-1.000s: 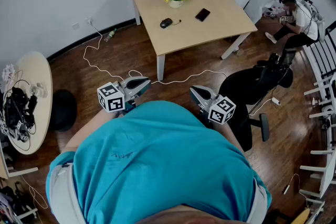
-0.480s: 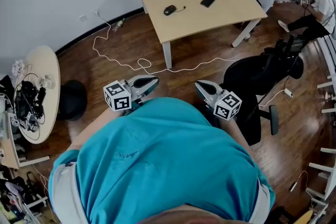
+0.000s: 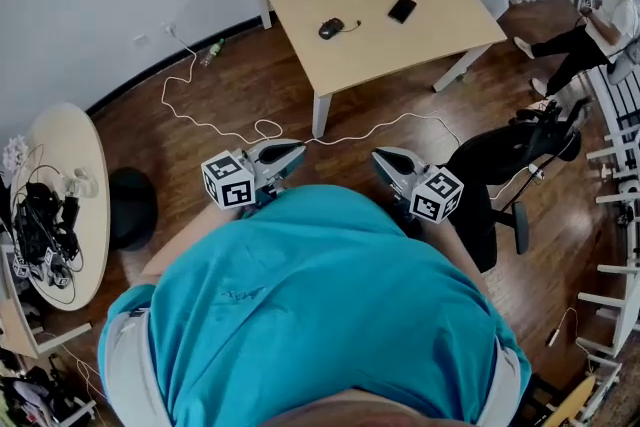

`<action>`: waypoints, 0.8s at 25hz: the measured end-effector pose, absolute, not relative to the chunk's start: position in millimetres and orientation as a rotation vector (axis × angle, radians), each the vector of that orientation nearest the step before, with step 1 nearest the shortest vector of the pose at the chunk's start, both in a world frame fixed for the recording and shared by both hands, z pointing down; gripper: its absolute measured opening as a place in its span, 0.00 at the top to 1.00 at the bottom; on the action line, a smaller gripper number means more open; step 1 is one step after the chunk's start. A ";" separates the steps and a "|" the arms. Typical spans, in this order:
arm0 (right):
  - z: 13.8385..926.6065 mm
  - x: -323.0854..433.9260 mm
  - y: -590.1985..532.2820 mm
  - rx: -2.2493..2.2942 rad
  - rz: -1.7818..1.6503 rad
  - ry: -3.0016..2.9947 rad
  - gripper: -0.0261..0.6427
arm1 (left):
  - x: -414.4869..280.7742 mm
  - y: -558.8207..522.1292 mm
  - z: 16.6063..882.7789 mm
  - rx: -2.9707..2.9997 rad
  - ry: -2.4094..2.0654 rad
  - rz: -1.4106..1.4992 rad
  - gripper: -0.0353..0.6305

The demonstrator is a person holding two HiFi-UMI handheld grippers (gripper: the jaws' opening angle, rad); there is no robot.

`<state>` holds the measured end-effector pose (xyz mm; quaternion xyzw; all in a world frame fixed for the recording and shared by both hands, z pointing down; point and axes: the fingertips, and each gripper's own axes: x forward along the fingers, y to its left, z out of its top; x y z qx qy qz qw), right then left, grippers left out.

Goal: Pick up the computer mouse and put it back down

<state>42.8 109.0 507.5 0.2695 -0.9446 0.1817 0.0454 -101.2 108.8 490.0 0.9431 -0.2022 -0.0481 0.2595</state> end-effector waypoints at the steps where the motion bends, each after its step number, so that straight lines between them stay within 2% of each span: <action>1: 505.8 30.1 99.2 0.836 0.552 -2.883 0.96 | -116.8 95.3 489.4 2.565 -0.541 -0.133 0.94; 6: 495.6 -23.6 51.9 0.887 0.615 -2.858 0.96 | -188.5 33.5 484.6 2.548 -0.565 -0.176 0.94; 10: 488.2 -54.7 21.6 0.836 0.613 -2.835 0.96 | -220.2 7.2 495.9 2.498 -0.600 -0.207 0.94; 15: 497.3 -48.3 -29.0 0.807 0.663 -2.810 0.96 | -225.8 -30.5 515.2 2.449 -0.657 -0.186 0.94; 20: 506.3 -34.8 -102.3 0.649 0.633 -2.860 0.96 | -197.9 -82.6 520.8 2.433 -0.748 -0.127 0.94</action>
